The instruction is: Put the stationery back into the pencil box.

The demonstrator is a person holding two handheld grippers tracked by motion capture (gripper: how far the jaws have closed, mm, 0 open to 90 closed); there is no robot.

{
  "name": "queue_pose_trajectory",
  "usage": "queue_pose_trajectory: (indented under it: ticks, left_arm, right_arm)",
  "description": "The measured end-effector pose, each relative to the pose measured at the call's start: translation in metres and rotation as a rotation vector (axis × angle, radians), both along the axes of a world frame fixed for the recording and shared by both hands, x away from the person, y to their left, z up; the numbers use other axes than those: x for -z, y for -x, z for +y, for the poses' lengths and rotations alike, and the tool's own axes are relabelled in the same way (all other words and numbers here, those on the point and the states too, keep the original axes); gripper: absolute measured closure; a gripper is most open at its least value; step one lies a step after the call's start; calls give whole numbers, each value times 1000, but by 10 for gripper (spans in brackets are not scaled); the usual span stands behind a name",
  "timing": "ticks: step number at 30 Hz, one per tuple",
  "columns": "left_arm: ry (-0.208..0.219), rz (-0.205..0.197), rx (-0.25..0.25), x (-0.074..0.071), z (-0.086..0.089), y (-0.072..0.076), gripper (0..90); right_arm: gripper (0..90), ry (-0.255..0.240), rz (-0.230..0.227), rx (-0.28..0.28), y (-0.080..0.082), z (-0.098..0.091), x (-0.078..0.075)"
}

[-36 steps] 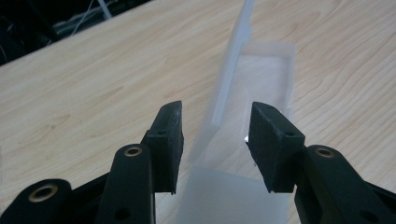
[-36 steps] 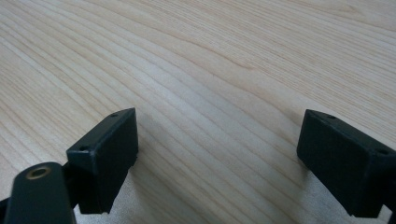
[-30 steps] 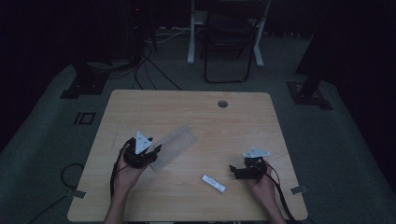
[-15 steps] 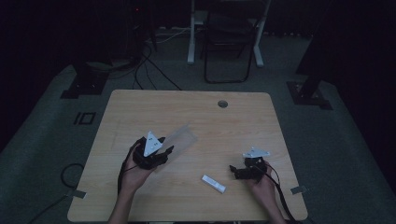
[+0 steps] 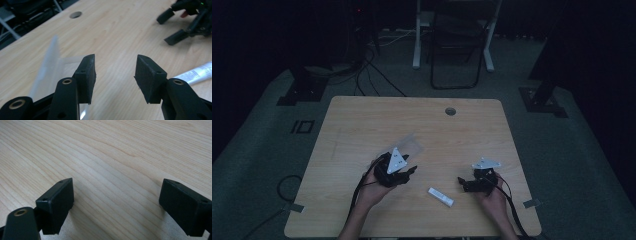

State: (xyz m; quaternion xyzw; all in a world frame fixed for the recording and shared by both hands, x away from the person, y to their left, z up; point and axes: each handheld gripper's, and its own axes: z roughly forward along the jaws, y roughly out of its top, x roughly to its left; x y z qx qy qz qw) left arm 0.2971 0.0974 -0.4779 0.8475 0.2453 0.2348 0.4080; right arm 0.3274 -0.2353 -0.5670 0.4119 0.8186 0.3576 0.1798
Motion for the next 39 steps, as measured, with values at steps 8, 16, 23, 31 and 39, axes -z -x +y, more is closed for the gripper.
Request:
queue_pose_trajectory:
  ticks: [8, 16, 23, 31, 39]
  left_arm:
    - [-6, 40, 70, 15, -16, 4, 500]
    - [-58, 80, 135, 33, -34, 8, 485]
    - [-89, 119, 205, 48, -49, 10, 469]
    - [-78, 127, 313, 52, -61, 13, 384]
    - [-97, 148, 326, 63, -73, 10, 367]
  right_arm:
    - [126, 0, 0, -1, 0, 0, 0]
    - [126, 0, 0, 0, 0, 0, 0]
    - [126, 0, 0, 0, 0, 0, 0]
    - [126, 0, 0, 0, 0, 0, 0]
    - [126, 0, 0, 0, 0, 0, 0]
